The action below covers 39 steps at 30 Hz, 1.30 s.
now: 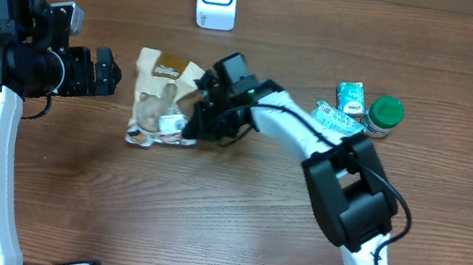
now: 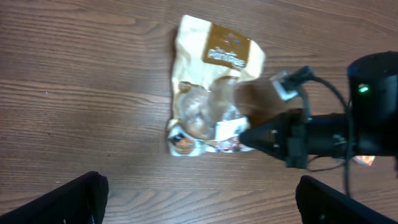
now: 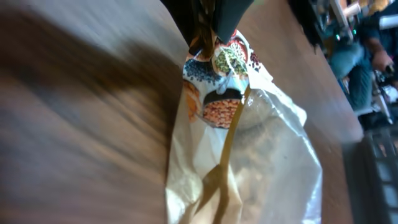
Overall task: Scan the item barcode
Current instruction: 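Reach the right gripper to the Pantree pouch and grasp it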
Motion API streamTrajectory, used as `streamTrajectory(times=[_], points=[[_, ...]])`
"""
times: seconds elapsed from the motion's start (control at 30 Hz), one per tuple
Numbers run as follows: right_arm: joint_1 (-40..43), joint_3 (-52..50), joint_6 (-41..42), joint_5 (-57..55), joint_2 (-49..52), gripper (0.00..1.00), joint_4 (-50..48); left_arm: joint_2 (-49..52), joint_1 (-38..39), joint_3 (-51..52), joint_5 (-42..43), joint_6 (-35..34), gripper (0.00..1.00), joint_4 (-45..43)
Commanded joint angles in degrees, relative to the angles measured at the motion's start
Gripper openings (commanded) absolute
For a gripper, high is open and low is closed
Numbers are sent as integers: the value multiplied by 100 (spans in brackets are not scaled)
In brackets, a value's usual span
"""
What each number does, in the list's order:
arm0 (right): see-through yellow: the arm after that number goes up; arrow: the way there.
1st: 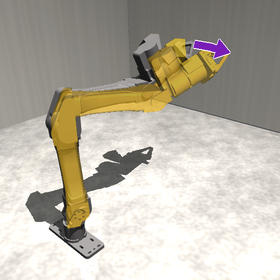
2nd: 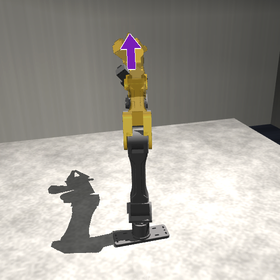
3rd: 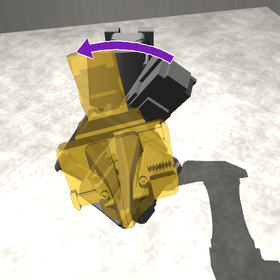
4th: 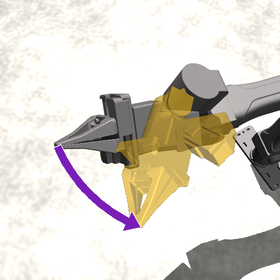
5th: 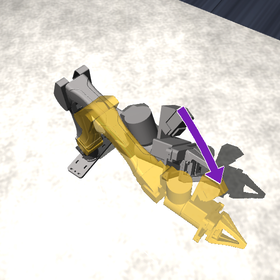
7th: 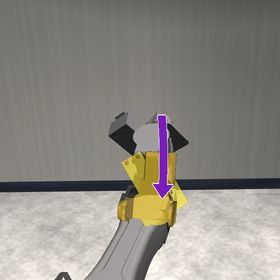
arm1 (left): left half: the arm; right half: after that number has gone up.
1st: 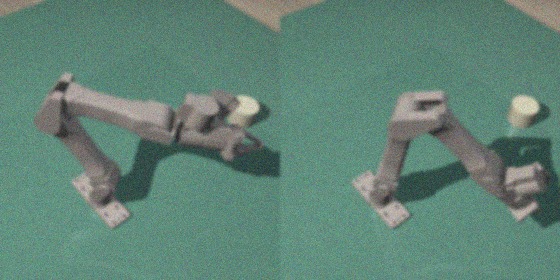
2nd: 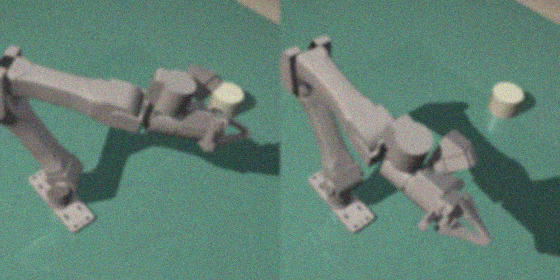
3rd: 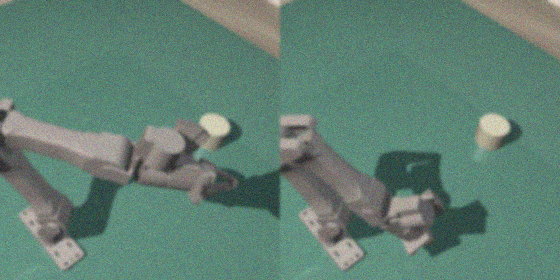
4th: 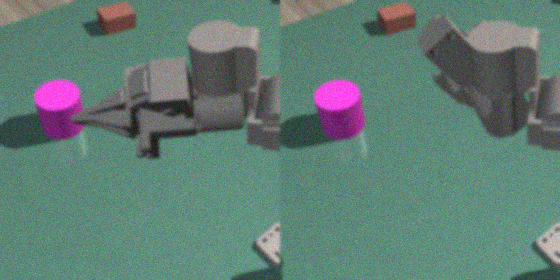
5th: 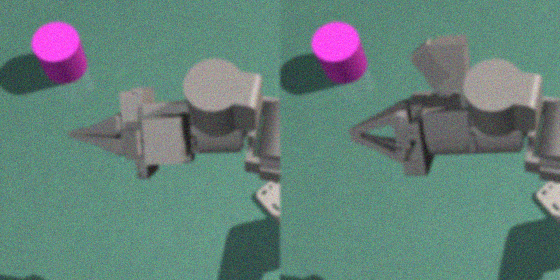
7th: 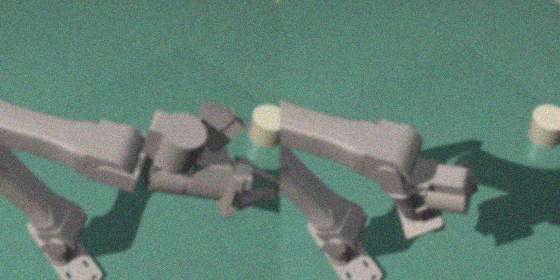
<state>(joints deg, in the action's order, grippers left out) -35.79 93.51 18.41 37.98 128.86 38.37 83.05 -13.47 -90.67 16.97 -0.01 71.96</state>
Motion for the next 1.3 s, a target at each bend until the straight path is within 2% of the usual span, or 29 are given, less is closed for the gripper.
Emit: streamTrajectory(times=[0.0,0.13,0.23,0.3,0.4,0.47,0.77,0.8,0.87,0.9,1.1,1.27], points=[[236,-7,-1106,44,-772,4,551,-11,37,-22,46,-39,100,-2],[463,-7,-2063,-37,-1019,4,1681,-11,37,-22,46,-39,100,-2],[584,-7,-2474,-348,-1036,5,2347,-11,37,-24,46,-39,100,-2],[643,-7,-2498,-636,-1036,9,2599,-11,37,-22,46,-39,100,-2],[708,-7,-2498,-938,-1036,26,2811,-11,37,-24,46,-39,99,-2],[756,-7,-2494,-1102,-1036,31,2911,-11,37,-24,46,-39,100,-2],[1211,280,-2485,-1093,-1036,40,3281,-11,37,-24,46,-39,100,-2],[1263,302,-2444,-1088,-1036,42,3283,-11,37,-24,46,-39,99,-4],[1384,302,-2446,-935,-1036,56,3230,-11,37,-24,46,-39,100,-2],[1419,299,-2446,-885,-1036,60,3200,-11,37,-22,46,-39,99,-2],[1537,297,-2420,-634,-1032,73,2876,-11,37,-24,46,-39,100,-2],[1510,282,-1808,-584,-1021,74,2481,-11,37,-22,46,-39,99,-2]])
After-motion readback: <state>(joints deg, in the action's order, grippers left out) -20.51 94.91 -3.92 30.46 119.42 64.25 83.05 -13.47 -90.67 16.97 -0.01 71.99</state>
